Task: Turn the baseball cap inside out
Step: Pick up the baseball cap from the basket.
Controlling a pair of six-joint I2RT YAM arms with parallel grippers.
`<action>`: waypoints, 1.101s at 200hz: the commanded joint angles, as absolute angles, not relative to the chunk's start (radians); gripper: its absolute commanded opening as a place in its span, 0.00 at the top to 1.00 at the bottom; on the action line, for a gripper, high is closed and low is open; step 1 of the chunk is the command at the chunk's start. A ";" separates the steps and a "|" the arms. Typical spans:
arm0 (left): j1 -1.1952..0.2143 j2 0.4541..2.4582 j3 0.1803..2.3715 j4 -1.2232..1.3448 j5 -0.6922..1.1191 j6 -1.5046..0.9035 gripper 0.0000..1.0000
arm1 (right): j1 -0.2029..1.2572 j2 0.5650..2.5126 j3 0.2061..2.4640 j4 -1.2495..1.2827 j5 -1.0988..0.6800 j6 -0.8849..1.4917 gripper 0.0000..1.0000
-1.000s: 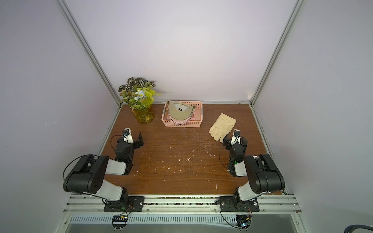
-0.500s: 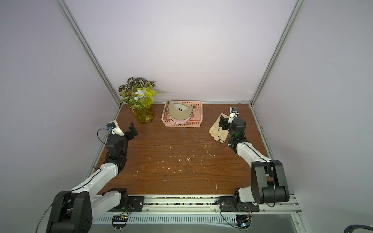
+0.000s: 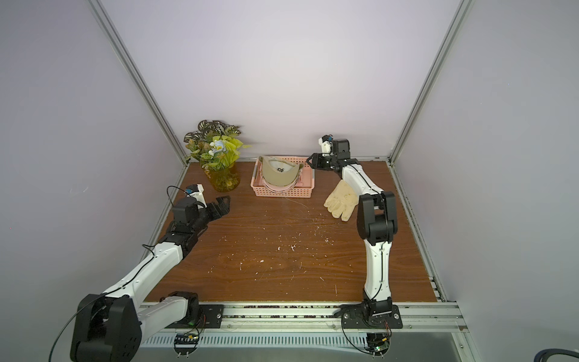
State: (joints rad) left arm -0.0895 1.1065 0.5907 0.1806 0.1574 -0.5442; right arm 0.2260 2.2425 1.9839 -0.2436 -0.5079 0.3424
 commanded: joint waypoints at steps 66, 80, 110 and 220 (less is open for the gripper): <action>-0.101 1.113 0.640 0.111 0.243 -0.494 0.01 | 0.288 2.542 2.545 -0.638 -0.508 0.419 0.64; -0.101 1.117 0.637 0.112 0.242 -0.497 0.01 | 0.291 2.537 2.537 -0.648 -0.485 0.413 0.60; -0.101 1.123 0.631 0.118 0.245 -0.503 0.01 | 0.295 2.496 2.500 -0.653 -0.421 0.403 0.56; -0.101 1.112 0.618 0.117 0.237 -0.502 0.01 | 0.322 2.464 2.443 -0.627 -0.428 0.388 0.60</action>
